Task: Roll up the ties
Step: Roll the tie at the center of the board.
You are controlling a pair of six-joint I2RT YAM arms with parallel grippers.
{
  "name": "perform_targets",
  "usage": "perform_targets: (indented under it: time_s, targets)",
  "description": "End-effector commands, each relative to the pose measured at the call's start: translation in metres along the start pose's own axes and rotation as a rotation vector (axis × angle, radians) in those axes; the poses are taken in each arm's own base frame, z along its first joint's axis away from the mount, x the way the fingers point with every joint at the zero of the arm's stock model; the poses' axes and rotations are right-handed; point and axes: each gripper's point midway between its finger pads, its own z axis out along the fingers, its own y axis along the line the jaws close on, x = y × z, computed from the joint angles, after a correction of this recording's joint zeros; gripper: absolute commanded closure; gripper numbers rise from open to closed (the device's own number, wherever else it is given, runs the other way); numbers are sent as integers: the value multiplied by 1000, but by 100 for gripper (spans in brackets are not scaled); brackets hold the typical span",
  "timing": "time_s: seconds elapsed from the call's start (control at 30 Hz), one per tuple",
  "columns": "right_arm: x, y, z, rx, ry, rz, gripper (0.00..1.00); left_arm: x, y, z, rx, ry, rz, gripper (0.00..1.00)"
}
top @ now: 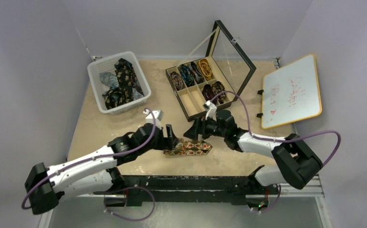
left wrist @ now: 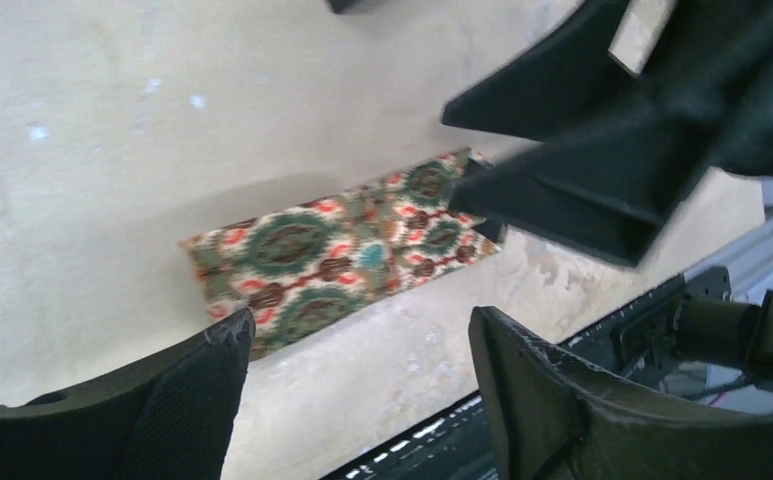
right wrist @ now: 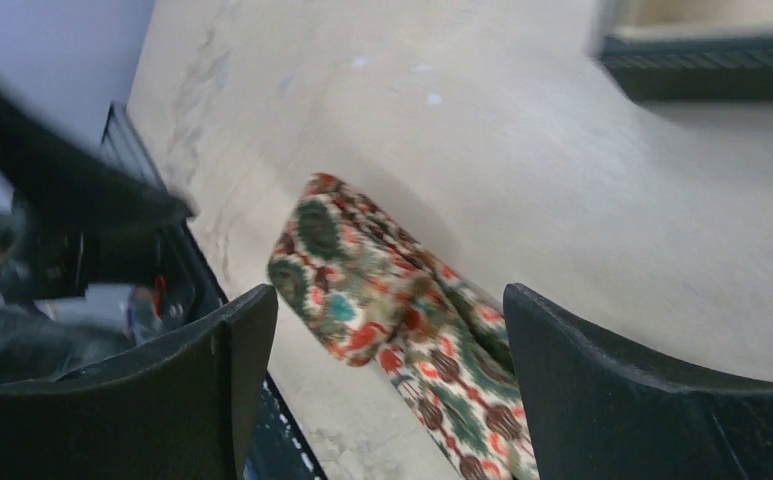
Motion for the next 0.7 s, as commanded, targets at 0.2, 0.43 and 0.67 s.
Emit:
perform_targets:
  time_s: [0.2, 0.43, 0.67]
  targets:
    - [-3, 84, 29, -332, 26, -894, 14, -20, 89, 2, -40, 30, -241, 19]
    - [5, 87, 44, -347, 140, -1093, 8, -9, 119, 8, -118, 108, -351, 19]
    - [44, 72, 53, -346, 333, -1161, 8, -14, 126, -5, -133, 46, -380, 19]
